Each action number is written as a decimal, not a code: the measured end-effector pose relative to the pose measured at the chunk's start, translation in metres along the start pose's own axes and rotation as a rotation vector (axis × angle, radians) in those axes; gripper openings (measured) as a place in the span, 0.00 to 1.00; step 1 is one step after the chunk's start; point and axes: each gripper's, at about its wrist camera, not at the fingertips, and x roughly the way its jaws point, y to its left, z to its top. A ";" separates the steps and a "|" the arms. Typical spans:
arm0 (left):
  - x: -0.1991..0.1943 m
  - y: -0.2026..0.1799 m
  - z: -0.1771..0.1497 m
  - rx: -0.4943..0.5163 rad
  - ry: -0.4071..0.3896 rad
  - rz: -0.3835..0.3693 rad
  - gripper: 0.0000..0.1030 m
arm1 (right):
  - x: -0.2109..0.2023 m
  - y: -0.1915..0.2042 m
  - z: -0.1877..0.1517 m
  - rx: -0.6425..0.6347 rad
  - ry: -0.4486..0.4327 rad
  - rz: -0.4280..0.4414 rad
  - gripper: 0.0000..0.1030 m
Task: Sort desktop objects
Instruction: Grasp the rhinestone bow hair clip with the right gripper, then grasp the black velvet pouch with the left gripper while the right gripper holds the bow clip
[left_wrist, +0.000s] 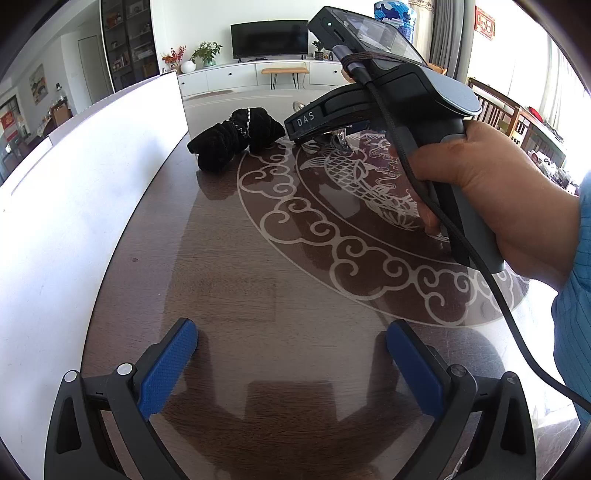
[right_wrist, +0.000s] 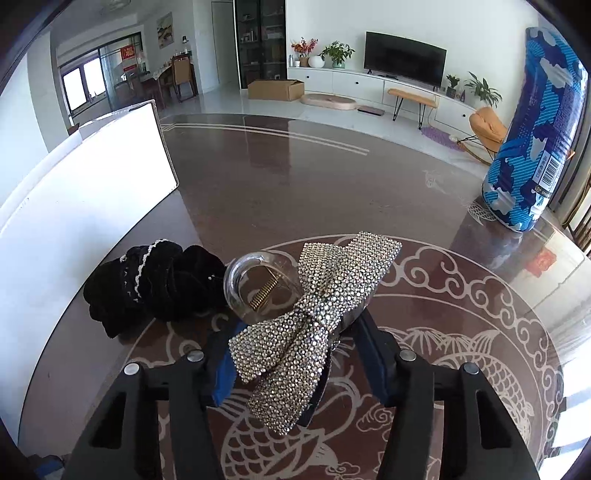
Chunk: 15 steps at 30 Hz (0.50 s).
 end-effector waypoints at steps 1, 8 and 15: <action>0.000 0.000 0.000 0.000 0.000 0.000 1.00 | -0.002 -0.003 -0.002 0.002 0.000 -0.003 0.55; 0.000 0.000 0.000 0.000 0.000 -0.001 1.00 | -0.046 -0.038 -0.059 0.003 0.000 -0.009 0.55; 0.007 0.000 0.044 0.166 -0.034 0.025 1.00 | -0.107 -0.063 -0.134 0.009 -0.001 -0.001 0.56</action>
